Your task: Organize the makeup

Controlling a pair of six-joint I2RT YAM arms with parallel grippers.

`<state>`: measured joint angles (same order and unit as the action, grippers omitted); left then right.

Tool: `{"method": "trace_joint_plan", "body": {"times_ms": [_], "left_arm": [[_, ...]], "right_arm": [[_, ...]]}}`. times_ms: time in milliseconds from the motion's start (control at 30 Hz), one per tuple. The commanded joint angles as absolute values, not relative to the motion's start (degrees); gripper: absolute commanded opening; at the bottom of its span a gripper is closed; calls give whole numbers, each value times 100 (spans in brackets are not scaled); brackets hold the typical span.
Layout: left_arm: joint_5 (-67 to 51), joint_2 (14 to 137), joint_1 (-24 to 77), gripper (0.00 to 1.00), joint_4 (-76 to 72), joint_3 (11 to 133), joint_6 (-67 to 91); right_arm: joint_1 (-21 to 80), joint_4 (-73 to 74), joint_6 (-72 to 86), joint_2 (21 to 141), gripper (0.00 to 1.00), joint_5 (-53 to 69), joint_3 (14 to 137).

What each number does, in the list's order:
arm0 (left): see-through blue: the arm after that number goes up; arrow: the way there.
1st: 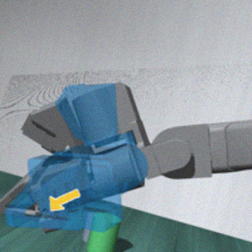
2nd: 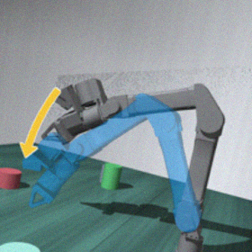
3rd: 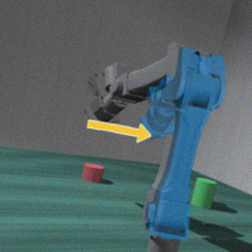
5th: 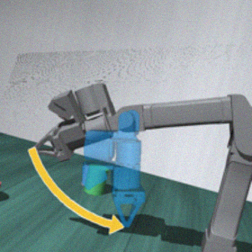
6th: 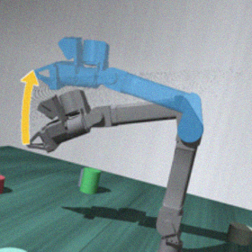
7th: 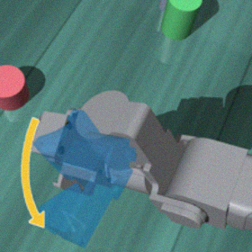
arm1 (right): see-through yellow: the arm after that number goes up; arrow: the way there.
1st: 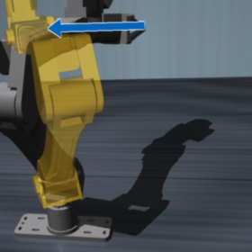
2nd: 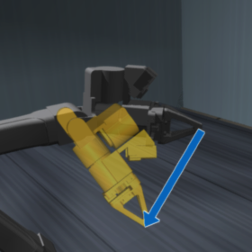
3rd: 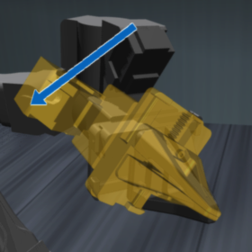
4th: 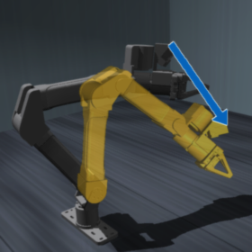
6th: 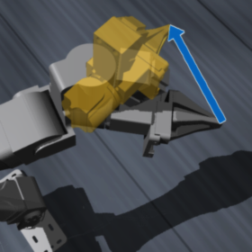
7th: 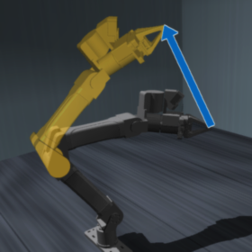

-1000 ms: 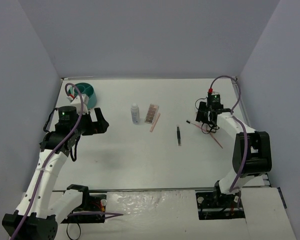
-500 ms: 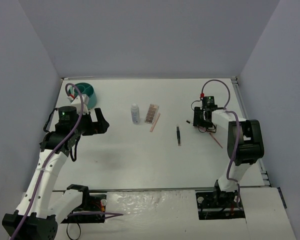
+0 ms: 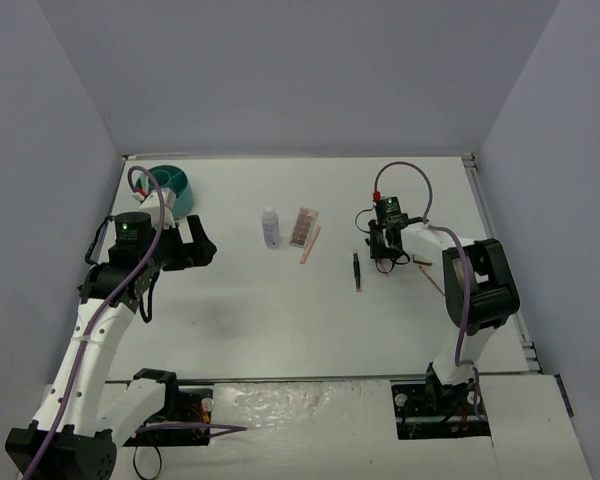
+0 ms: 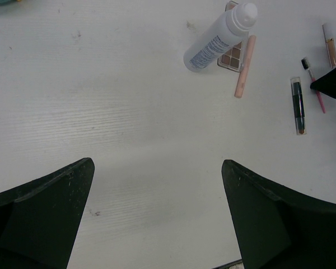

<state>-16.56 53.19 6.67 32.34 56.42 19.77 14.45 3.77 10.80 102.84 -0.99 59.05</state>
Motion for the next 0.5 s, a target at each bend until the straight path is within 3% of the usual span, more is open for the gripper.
{"method": "trace_joint_plan", "body": {"times_ms": [0, 167, 467], "left_arm": [[-1749, 5273, 630, 97, 2933, 5736, 2021], [-1767, 5300, 624, 97, 2900, 5739, 2026], [-2405, 5318, 633, 97, 2674, 5880, 2563]], "right_arm": [[1424, 817, 1248, 10140, 18, -431, 5710], [1429, 824, 1215, 10087, 0, -507, 5687], [1863, 641, 1042, 8832, 0, -669, 5773]]}}
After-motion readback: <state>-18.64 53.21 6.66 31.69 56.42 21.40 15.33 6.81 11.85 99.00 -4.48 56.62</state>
